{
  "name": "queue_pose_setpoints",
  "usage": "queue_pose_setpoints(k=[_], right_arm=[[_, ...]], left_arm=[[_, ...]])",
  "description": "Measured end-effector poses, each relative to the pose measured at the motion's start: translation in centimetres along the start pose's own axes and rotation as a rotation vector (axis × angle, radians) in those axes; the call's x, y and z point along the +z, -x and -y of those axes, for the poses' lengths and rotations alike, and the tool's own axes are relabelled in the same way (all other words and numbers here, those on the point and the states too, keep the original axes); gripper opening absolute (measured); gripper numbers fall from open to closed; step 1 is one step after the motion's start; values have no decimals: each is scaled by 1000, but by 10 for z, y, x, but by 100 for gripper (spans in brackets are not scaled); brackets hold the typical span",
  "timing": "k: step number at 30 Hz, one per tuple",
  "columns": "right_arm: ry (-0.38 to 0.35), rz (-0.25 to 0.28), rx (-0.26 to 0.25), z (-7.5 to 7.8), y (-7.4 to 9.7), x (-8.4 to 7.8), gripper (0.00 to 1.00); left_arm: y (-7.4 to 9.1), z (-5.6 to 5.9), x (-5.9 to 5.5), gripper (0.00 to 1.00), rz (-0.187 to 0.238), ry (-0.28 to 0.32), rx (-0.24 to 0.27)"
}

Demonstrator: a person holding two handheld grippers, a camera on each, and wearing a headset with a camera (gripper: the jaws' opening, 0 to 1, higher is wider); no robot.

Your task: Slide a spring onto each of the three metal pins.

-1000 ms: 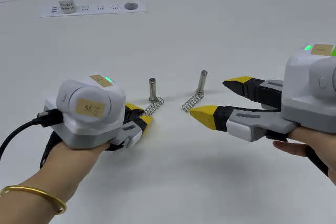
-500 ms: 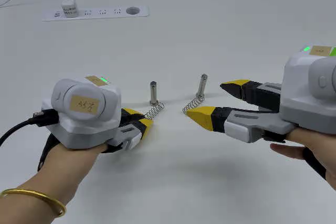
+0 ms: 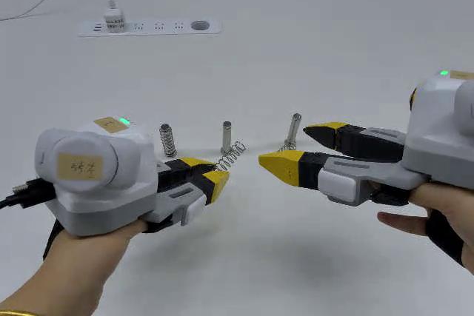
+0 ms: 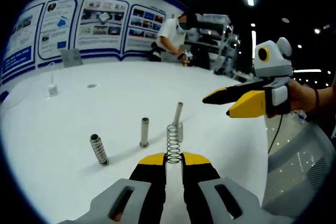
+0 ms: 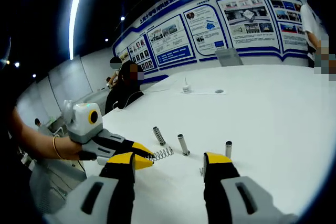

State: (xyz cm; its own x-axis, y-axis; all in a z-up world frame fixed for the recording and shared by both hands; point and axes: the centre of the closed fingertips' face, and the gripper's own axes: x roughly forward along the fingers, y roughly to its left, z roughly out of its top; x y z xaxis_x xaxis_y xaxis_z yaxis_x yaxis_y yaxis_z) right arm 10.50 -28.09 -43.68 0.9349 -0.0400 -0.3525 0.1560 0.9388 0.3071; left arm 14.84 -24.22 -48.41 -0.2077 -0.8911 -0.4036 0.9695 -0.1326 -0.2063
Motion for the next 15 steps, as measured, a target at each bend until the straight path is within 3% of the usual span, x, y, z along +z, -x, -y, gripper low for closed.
queue_pose_setpoints(k=[15], right_arm=[[-88,5,122,-34,-14,7,41]], left_arm=[[30,21,25,10,137,22,-42]])
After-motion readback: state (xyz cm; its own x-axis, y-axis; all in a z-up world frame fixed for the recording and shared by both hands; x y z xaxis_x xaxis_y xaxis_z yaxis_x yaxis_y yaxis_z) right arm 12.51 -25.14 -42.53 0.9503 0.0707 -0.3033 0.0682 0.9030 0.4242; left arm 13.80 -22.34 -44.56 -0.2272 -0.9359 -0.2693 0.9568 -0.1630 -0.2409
